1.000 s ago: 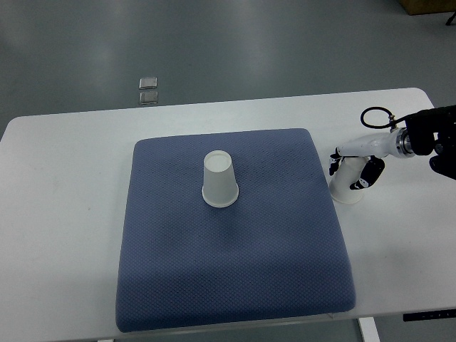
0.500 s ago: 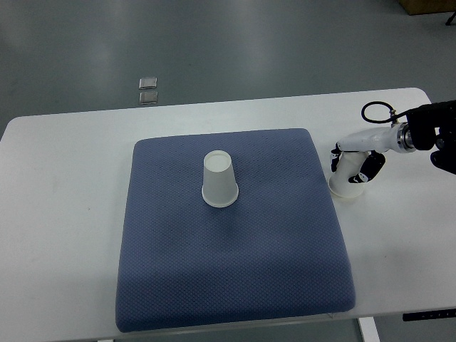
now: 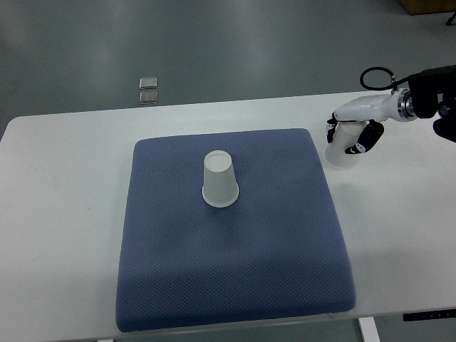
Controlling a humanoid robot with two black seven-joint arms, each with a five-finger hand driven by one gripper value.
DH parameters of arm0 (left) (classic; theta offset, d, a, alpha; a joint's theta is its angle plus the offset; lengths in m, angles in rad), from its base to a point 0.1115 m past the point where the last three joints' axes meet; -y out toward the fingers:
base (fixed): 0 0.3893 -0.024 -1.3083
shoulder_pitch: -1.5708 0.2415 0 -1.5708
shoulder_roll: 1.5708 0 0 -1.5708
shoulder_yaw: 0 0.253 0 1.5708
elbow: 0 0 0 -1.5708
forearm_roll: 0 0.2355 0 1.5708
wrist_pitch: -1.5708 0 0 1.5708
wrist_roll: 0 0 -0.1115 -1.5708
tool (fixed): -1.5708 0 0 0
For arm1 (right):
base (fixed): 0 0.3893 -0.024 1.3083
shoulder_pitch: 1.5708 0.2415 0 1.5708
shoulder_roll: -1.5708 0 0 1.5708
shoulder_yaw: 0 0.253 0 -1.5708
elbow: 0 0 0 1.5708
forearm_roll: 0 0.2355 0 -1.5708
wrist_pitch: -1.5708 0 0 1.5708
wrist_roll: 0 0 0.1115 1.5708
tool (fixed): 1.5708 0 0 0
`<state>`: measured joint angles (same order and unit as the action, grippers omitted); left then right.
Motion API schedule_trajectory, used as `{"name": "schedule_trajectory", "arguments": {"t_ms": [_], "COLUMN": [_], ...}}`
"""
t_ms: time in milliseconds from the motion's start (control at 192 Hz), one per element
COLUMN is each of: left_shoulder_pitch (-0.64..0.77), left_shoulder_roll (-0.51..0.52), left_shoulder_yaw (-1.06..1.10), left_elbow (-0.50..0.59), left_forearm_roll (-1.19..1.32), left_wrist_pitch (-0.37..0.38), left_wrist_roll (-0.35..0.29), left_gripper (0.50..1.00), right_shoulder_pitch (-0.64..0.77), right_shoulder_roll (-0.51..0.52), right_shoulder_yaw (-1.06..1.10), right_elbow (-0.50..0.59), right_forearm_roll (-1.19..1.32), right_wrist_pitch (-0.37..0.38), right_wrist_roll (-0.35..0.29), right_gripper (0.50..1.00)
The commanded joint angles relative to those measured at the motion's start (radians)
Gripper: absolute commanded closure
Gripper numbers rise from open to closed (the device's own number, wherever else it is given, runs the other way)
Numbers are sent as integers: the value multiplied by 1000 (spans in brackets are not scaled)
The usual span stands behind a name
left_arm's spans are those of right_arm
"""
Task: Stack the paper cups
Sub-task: 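Lift the cup with the right hand and carry it over the centre cup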
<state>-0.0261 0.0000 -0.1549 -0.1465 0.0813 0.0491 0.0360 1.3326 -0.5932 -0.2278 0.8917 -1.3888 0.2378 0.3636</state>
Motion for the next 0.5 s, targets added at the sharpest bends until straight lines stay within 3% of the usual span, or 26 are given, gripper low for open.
{"name": "schedule_trajectory", "arguments": {"t_ms": [0,245,495], "left_shoulder_pitch": [0,0,0], "left_shoulder_roll": [0,0,0], "left_shoulder_yaw": [0,0,0], "left_elbow": [-1,-1,-1], "left_forearm_roll": [0,0,0], "left_wrist_pitch": [0,0,0], "left_wrist_roll": [1,-1,-1], "left_gripper": [500,500,500], "right_shoulder_pitch": [49,194,323], "right_shoulder_roll": [-2,23,153], "right_shoulder_yaw": [2,8,10], "right_elbow": [26,128,141], "right_forearm_roll": [2,11,28], "right_wrist_pitch": [26,103,179], "right_wrist_roll": [0,0,0], "right_gripper": [871,869,865]}}
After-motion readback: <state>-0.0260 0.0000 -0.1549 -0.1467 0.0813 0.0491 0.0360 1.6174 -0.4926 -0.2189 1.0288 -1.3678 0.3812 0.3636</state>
